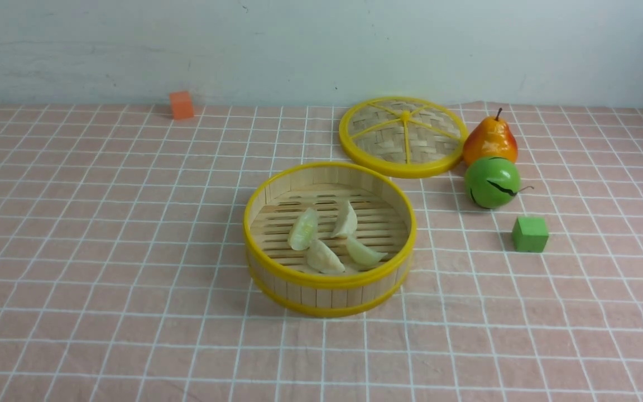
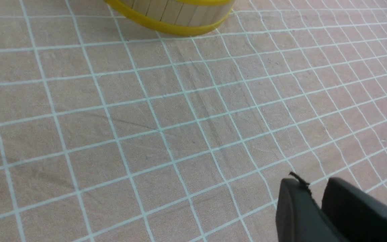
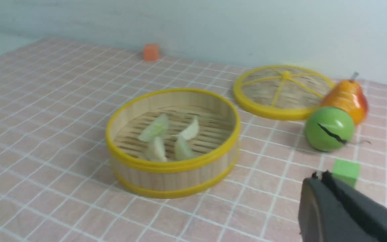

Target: Put the dumplings into the steamer on the table with the pink tablecloth.

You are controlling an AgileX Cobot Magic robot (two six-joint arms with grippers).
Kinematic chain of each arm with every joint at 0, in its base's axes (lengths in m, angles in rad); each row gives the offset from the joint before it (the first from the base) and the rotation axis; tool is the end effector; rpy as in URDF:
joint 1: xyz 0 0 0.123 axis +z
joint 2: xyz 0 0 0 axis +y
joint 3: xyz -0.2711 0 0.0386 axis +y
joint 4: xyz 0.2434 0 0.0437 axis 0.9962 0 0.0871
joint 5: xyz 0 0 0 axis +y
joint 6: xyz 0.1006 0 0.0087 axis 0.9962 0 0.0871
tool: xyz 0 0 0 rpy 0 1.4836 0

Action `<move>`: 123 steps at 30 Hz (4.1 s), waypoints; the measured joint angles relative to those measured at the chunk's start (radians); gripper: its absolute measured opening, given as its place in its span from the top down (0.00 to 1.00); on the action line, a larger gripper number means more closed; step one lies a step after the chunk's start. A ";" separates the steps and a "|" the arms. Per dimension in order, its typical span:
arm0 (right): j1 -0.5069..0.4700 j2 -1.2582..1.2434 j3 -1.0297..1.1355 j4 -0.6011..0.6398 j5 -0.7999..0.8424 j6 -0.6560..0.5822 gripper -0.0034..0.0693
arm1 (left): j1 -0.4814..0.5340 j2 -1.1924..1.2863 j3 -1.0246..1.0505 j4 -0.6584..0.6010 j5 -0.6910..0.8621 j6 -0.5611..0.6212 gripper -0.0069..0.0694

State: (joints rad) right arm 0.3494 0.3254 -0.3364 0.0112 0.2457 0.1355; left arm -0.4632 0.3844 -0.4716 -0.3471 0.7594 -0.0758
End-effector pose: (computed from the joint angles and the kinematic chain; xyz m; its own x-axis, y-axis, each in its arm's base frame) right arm 0.0922 0.0339 0.2777 -0.1869 0.0871 -0.9785 -0.3210 0.9360 0.1447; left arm 0.0657 -0.0593 0.2734 -0.6450 -0.0324 -0.7635 0.4254 0.8148 -0.3940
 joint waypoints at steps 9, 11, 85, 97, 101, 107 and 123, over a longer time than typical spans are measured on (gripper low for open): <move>-0.325 -0.276 0.299 -0.027 -0.028 0.041 0.98 | 0.000 0.000 0.000 0.000 0.000 0.000 0.74; -0.365 -0.314 0.341 -0.028 -0.030 0.041 0.98 | 0.000 0.000 0.000 0.000 0.000 0.000 0.74; -0.397 -0.335 0.352 -0.044 0.142 0.042 0.91 | 0.476 -0.394 0.489 0.364 -0.560 -0.205 0.93; -0.397 -0.335 0.352 -0.044 0.142 0.042 0.88 | 0.488 -0.394 0.502 0.366 -0.388 -0.209 0.93; -0.397 -0.335 0.352 -0.044 0.142 0.042 0.87 | 0.488 -0.394 0.502 0.366 -0.388 -0.209 0.93; -0.397 -0.335 0.352 -0.044 0.142 0.042 0.87 | 0.488 -0.394 0.502 0.366 -0.388 -0.209 0.93; -0.397 -0.335 0.352 -0.044 0.142 0.042 0.84 | 0.488 -0.394 0.502 0.366 -0.395 -0.209 0.93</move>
State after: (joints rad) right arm -0.0471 -0.0098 0.0152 -0.0327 0.3880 0.1773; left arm 0.0249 -0.0096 0.0306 0.0193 0.3646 -0.2844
